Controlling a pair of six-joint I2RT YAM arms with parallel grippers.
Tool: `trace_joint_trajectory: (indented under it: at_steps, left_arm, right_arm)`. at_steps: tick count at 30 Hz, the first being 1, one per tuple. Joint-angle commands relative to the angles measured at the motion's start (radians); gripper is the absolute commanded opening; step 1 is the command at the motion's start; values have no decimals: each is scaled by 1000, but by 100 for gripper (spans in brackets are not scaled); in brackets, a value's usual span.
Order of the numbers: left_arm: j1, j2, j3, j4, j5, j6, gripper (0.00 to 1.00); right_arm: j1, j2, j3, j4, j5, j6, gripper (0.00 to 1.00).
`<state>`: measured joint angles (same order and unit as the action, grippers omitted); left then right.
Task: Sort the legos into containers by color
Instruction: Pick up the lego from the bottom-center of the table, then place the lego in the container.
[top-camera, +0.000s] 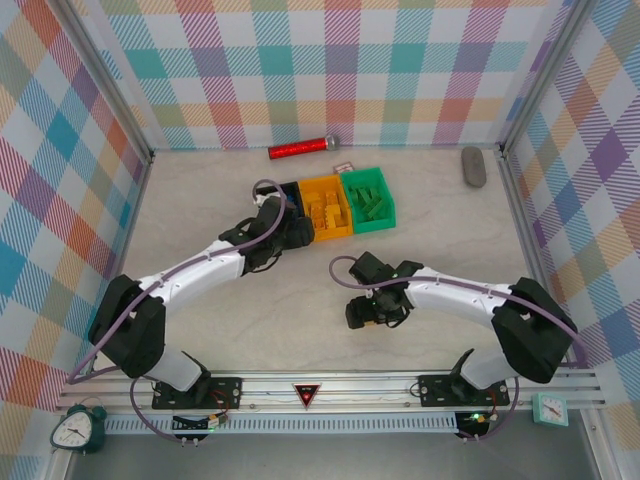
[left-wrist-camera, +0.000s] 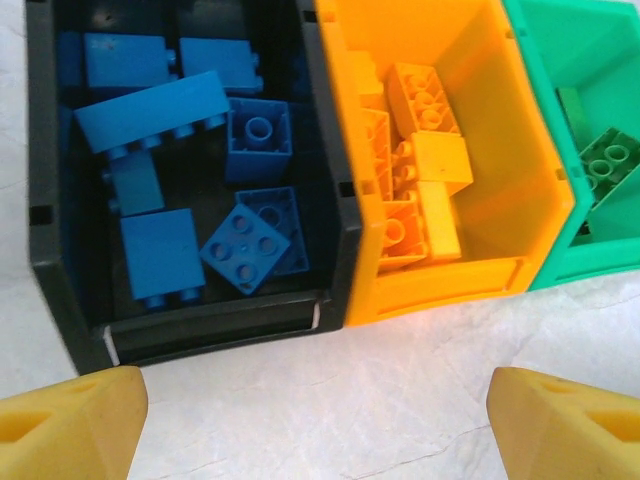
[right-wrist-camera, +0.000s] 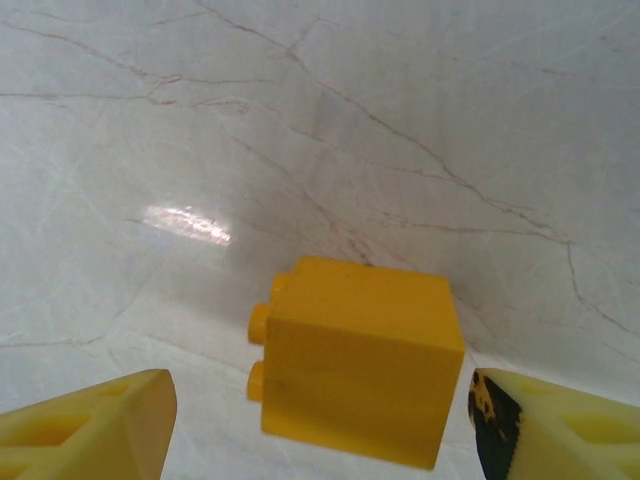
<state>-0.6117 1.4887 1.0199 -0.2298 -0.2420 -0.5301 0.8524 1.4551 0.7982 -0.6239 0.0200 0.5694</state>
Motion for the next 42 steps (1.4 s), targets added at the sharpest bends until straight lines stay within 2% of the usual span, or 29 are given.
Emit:
trace_joint_trajectory:
  at_steps: [1, 3, 9, 12, 15, 19, 22, 35, 42]
  left_arm:
    - [0, -44, -38, 0, -44, 7, 88]
    - [0, -52, -52, -5, -55, 7, 88]
    - [-2, -100, -111, -3, -78, -2, 87]
    - [-2, -128, -139, 1, -81, -9, 88]
    - [1, -171, -185, 11, -86, -21, 87]
    - [-1, -252, -236, -5, -98, -34, 87]
    - [-1, -308, -257, -32, -114, -39, 88]
    - [-2, -538, -363, -143, -103, -115, 88]
    - [-3, -635, -409, -227, -97, -163, 87]
  right_arm:
    - [8, 34, 23, -5, 52, 17, 74]
    - [12, 56, 32, -7, 58, 15, 68]
    - [19, 68, 38, 9, 59, 16, 40]
    - [19, 71, 50, 18, 68, 8, 33]
    - [20, 88, 95, 7, 81, -17, 32]
    - [19, 110, 174, -33, 183, -74, 30]
    - [19, 123, 230, -37, 214, -112, 30]
    - [11, 231, 460, 45, 257, -227, 31]
    - [-69, 282, 608, 93, 218, -274, 32]
